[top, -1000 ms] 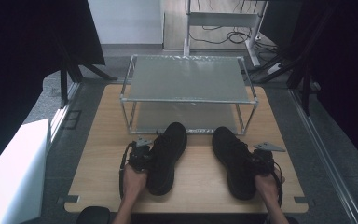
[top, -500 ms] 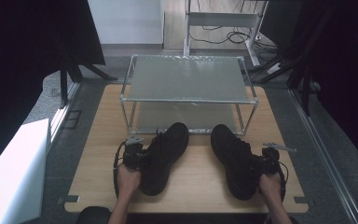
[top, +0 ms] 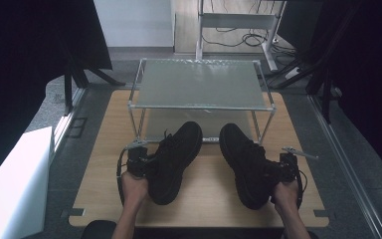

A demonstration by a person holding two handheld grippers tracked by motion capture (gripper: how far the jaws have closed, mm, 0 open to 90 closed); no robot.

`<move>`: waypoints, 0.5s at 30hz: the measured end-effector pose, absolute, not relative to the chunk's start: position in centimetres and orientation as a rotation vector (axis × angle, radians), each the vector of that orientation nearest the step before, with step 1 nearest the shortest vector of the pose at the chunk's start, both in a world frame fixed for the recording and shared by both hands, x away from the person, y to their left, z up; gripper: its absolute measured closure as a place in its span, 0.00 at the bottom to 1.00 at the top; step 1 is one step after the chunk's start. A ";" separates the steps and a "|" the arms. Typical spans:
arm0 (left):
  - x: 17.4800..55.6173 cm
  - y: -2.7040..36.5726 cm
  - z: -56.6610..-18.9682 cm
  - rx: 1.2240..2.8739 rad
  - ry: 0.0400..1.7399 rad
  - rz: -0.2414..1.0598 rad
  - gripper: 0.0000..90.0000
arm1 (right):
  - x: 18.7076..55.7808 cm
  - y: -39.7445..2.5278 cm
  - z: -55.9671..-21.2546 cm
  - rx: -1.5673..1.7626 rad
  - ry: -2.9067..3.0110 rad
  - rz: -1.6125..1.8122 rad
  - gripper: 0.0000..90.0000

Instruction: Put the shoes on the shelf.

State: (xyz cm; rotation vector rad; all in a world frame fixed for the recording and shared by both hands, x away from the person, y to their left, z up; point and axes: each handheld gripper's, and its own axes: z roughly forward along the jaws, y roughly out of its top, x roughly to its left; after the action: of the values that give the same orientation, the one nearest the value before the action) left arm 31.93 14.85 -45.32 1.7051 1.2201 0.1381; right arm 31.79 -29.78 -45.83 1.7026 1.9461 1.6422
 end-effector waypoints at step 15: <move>31.0 14.4 -42.3 1.637 1.174 0.145 0.88 | 31.5 -28.4 -42.8 1.670 1.921 1.821 0.84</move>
State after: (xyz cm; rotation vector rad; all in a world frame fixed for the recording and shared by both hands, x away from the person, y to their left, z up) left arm 31.02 14.45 -42.26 1.6371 1.1740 0.1449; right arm 31.47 -28.43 -42.76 1.6699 1.9206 1.8210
